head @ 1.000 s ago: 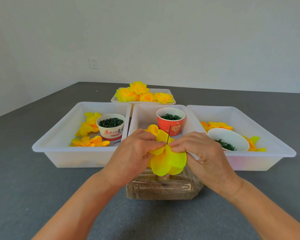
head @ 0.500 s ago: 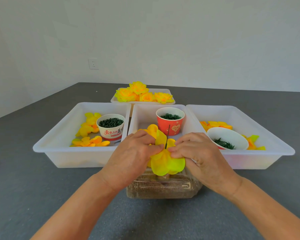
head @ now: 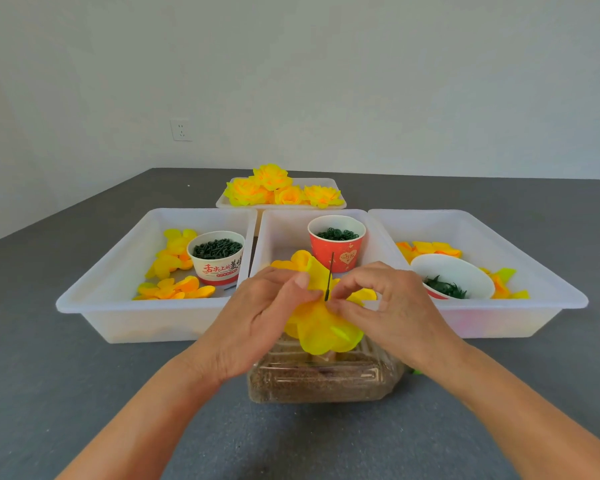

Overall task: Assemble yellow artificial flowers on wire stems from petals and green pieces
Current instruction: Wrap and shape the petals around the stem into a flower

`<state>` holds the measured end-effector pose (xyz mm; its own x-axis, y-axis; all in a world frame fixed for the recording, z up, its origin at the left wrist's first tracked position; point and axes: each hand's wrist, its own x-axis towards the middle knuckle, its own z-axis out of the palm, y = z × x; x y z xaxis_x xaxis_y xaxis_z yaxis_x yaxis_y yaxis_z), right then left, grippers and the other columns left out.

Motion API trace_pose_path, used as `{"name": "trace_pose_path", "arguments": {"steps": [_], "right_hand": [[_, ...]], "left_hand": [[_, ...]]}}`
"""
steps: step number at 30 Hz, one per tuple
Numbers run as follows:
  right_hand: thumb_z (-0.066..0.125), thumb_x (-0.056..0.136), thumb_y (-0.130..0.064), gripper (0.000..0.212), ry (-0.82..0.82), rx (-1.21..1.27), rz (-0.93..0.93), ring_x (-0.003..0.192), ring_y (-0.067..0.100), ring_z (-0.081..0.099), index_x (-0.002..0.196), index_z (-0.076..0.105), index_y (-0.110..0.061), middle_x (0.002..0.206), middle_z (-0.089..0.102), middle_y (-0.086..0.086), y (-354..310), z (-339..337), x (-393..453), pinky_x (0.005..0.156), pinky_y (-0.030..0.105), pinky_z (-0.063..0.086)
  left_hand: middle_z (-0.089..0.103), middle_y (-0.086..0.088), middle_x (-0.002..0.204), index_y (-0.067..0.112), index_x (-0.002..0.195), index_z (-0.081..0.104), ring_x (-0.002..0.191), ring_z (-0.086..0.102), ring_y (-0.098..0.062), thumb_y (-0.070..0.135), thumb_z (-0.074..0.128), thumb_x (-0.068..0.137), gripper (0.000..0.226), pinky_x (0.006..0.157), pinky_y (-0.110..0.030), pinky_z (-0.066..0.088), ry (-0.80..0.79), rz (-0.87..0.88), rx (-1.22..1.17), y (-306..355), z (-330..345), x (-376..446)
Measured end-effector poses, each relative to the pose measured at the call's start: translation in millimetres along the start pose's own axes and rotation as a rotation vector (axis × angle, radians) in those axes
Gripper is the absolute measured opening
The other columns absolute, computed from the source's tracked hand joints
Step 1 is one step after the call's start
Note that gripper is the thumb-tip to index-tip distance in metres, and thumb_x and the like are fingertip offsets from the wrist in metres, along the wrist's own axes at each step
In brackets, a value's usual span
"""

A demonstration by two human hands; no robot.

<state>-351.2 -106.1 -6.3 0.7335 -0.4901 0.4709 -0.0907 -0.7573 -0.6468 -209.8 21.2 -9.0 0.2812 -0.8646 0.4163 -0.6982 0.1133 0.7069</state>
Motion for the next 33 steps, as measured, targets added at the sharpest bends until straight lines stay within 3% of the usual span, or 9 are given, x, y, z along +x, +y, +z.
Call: {"name": "trace_pose_path", "arguments": {"steps": [3,6,10,14,23,26,28,31,33], "right_hand": [[0.077,0.073,-0.021,0.015,-0.023,0.036,0.064,0.091,0.001,0.058,0.075,0.070,-0.034,0.090,0.067,-0.010,0.5,0.5,0.9,0.079,0.017,0.046],[0.077,0.074,-0.017,0.011,-0.056,0.070,0.066,0.090,0.001,0.058,0.079,0.075,-0.026,0.087,0.067,-0.011,1.5,0.1,0.0,0.080,0.018,0.046],[0.078,0.073,-0.010,0.010,-0.068,0.134,0.052,0.087,0.002,0.061,0.080,0.076,-0.017,0.085,0.068,-0.009,4.4,0.1,0.2,0.085,0.021,0.047],[0.078,0.072,-0.007,0.012,-0.103,0.197,0.044,0.084,0.002,0.062,0.077,0.076,-0.017,0.081,0.069,-0.009,8.9,-1.3,2.3,0.081,0.016,0.046],[0.077,0.072,-0.006,0.023,-0.060,0.358,0.051,0.085,0.001,0.063,0.072,0.073,-0.028,0.084,0.069,-0.015,22.7,8.5,-1.9,0.076,0.010,0.047],[0.077,0.072,-0.007,0.026,-0.042,0.378,0.047,0.085,-0.001,0.063,0.071,0.072,-0.033,0.084,0.069,-0.017,22.3,11.3,-4.3,0.073,0.008,0.046],[0.077,0.074,-0.010,0.025,-0.090,0.391,0.050,0.084,0.002,0.063,0.070,0.074,-0.035,0.084,0.070,-0.014,21.7,7.5,-3.7,0.074,0.012,0.048],[0.075,0.077,-0.018,0.012,-0.180,0.348,0.119,0.079,0.005,0.064,0.073,0.076,-0.030,0.083,0.073,-0.007,27.0,-11.0,8.3,0.075,0.022,0.049],[0.075,0.077,-0.019,0.013,0.004,0.287,0.205,0.071,0.002,0.061,0.066,0.074,-0.027,0.073,0.072,-0.007,44.0,-30.8,29.9,0.068,0.016,0.047]], "left_hand": [[0.062,0.011,0.117,0.026,0.093,0.076,0.113,0.050,-0.005,0.043,0.057,0.088,0.026,0.097,-0.022,0.039,0.066,-0.039,0.108,-4.3,4.0,6.7],[0.053,0.006,0.130,0.026,0.090,0.077,0.122,0.038,-0.012,0.044,0.062,0.076,0.027,0.095,-0.002,0.019,0.141,0.063,0.332,-5.8,7.9,10.1],[0.064,0.008,0.108,0.019,0.082,0.078,0.104,0.047,-0.015,0.026,0.075,0.073,0.012,0.090,-0.005,0.027,0.161,0.202,0.354,-3.8,11.3,12.7],[0.064,0.022,0.082,0.020,0.079,0.076,0.096,0.054,-0.008,0.020,0.079,0.070,0.009,0.085,-0.020,0.041,0.134,0.074,0.182,-4.8,12.4,13.8],[0.059,0.041,0.070,0.046,0.058,0.064,0.088,0.054,0.012,0.020,0.078,0.073,0.033,0.071,0.002,0.036,0.099,-0.107,0.143,2.5,12.0,15.1],[0.062,0.032,0.064,0.040,0.057,0.066,0.084,0.057,0.006,0.023,0.076,0.074,0.026,0.071,-0.007,0.041,0.135,-0.099,0.183,6.0,15.0,15.7],[0.065,0.019,0.063,0.039,0.056,0.067,0.074,0.059,-0.003,0.029,0.075,0.075,0.023,0.065,-0.017,0.044,0.150,-0.112,0.170,7.6,17.3,16.7],[0.064,0.019,0.064,0.036,0.055,0.064,0.067,0.059,-0.002,0.030,0.076,0.073,0.023,0.064,-0.022,0.046,0.162,-0.120,0.140,6.8,19.4,17.3],[0.066,0.017,0.067,0.032,0.056,0.066,0.068,0.060,-0.003,0.029,0.077,0.072,0.020,0.067,-0.026,0.048,0.162,-0.131,0.122,4.9,19.4,18.0]]}}
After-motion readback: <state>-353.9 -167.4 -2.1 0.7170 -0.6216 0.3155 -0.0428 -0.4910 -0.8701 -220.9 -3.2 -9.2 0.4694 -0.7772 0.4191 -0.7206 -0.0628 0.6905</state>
